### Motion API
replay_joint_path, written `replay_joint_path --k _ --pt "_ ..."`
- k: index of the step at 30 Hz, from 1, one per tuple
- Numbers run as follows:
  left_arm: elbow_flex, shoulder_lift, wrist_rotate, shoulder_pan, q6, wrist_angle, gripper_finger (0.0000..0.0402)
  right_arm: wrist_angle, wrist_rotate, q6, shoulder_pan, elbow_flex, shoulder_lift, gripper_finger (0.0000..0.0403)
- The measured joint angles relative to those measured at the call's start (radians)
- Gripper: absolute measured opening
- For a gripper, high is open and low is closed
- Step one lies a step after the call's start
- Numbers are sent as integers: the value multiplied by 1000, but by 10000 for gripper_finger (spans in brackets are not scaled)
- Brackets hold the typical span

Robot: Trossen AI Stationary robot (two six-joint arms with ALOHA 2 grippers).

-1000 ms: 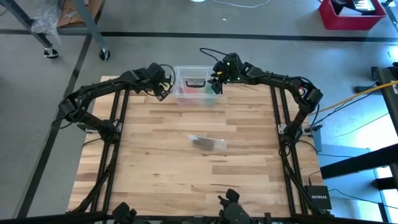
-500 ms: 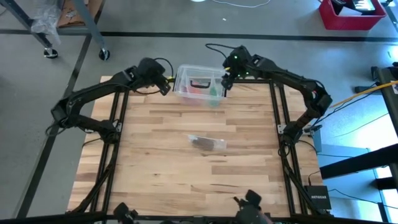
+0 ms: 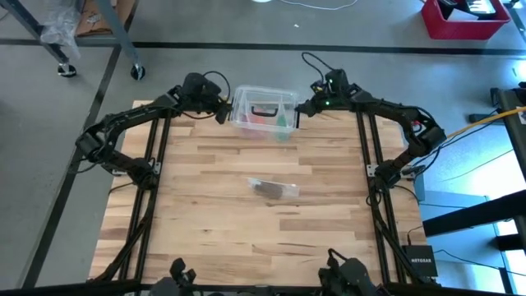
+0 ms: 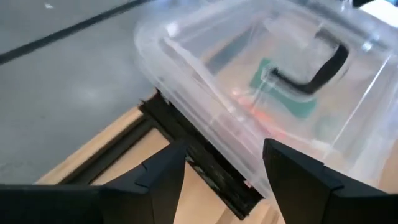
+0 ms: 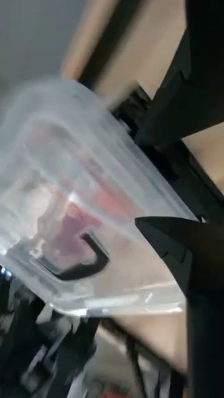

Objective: Roll bandage
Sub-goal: Open the transparent bin

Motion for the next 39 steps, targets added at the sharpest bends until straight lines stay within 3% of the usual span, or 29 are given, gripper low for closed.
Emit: replay_joint_path --k 5,18,22,39 --pt "0 46 21 -6 -10 69 208 139 -62 116 3 -76 4 199" --pt "0 30 47 16 -68 44 208 148 -66 119 23 -79 3 199" --pt "0 58 120 8 -82 39 208 148 -66 116 23 -79 3 199" --pt "-1 45 130 -26 -100 68 208 130 -73 116 20 -78 -60 199"
